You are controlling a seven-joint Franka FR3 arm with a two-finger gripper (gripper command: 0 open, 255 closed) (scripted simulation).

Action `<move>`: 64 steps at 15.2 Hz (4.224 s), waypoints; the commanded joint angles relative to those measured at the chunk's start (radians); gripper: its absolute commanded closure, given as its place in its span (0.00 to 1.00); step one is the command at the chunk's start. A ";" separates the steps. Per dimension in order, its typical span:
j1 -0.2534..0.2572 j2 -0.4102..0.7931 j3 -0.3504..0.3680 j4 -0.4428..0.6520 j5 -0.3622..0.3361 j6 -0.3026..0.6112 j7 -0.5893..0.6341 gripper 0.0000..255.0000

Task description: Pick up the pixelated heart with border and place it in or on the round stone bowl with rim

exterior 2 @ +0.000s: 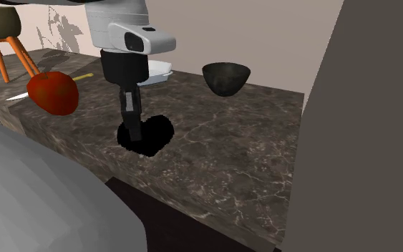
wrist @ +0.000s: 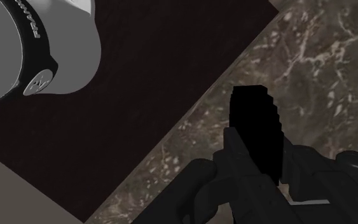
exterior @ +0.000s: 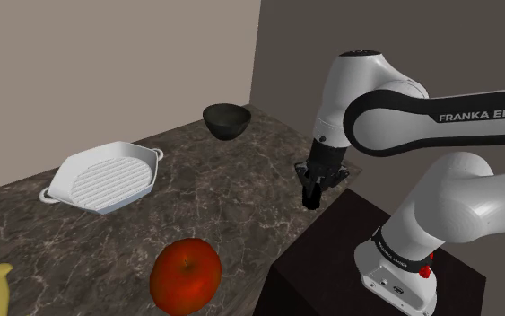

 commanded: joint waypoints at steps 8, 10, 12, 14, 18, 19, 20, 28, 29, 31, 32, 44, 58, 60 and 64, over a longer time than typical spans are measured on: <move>-0.002 -0.008 -0.005 0.009 -0.006 -0.018 0.001 1.00; -0.006 -0.023 -0.016 0.029 -0.017 -0.052 0.003 1.00; -0.010 -0.036 -0.026 0.050 -0.028 -0.085 0.005 1.00; -0.014 -0.047 -0.036 0.072 -0.039 -0.117 0.007 1.00; -0.021 -0.062 -0.055 0.118 -0.059 -0.178 0.011 1.00; -0.023 -0.065 -0.059 0.130 -0.063 -0.192 0.012 1.00; -0.025 -0.068 -0.063 0.142 -0.068 -0.207 0.013 1.00; -0.039 -0.074 -0.095 0.243 -0.101 -0.314 0.020 1.00; -0.041 -0.074 -0.099 0.257 -0.105 -0.327 0.021 1.00; -0.044 -0.072 -0.106 0.284 -0.112 -0.352 0.023 1.00; -0.045 -0.071 -0.109 0.298 -0.115 -0.365 0.024 1.00; -0.100 0.120 -0.124 0.497 -0.164 -0.373 0.011 1.00; -0.207 0.702 -0.077 0.977 -0.297 -0.279 0.032 1.00; -0.213 0.785 -0.071 1.066 -0.323 -0.287 0.043 1.00; -0.212 0.959 -0.061 1.267 -0.381 -0.324 0.068 1.00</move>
